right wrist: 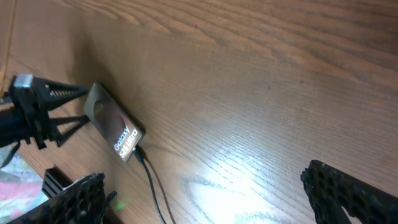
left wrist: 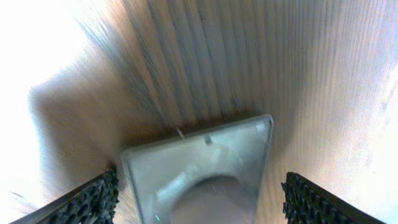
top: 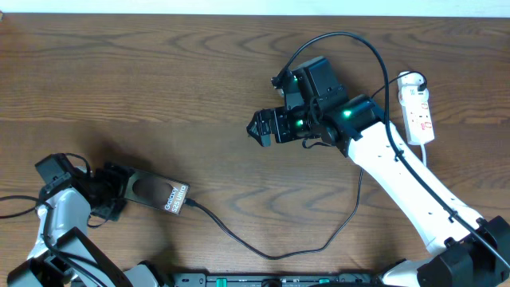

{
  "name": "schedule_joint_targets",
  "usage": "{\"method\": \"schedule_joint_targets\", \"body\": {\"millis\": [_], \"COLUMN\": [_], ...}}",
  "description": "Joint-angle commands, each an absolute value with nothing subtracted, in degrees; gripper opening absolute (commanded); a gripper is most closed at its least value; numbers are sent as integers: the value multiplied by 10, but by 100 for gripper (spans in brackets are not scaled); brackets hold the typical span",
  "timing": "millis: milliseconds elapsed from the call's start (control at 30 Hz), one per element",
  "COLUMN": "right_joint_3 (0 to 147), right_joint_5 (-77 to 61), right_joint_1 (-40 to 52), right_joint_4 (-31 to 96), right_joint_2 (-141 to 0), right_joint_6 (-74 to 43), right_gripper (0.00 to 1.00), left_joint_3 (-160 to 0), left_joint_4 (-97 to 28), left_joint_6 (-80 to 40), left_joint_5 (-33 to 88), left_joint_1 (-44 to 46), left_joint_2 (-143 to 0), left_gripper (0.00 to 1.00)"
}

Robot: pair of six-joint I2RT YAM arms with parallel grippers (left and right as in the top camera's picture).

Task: Plug charger to phone and switch on socket
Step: 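Open the left gripper and release the phone flat on the table, then move the right gripper to the white power strip's switch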

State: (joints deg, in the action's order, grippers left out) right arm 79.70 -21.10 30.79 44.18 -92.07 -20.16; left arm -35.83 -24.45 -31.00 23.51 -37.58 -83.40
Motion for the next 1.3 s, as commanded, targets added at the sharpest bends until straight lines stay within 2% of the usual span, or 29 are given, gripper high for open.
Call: {"method": "schedule_joint_targets", "body": {"millis": [0,267,467,700,1000,1133,1267], "right_joint_3": [802,802,802,802,802,802,803], "right_joint_5": [-208,-196,-194,-185,-180,-181,-181], "right_joint_1": [312,312,312,312,312,302,270], "right_joint_4": [446,443,443,444,444,444,444], "right_joint_2": [-913,-913,-913,-913,-913,-913,-907], "right_joint_6": [-183,-182,-182,-182,-182,-182,-184], "right_gripper": [99,99,99,99,99,99,99], "left_joint_3": [-326,-443,-534,-640,-684,-684,-684], "left_joint_4": [-263,-335,-368,-395,-401,-399,-398], "left_joint_6": [-272,-251,-251,-207,-84,-75,-72], "left_joint_5": [45,49,55,57,54,-24,-54], "left_joint_1": [-383,-380,-330,-206,28,106,141], "left_joint_2": [-871,-836,-831,-831,-831,-831,-830], "left_gripper": [87,87,87,87,87,88,88]}}
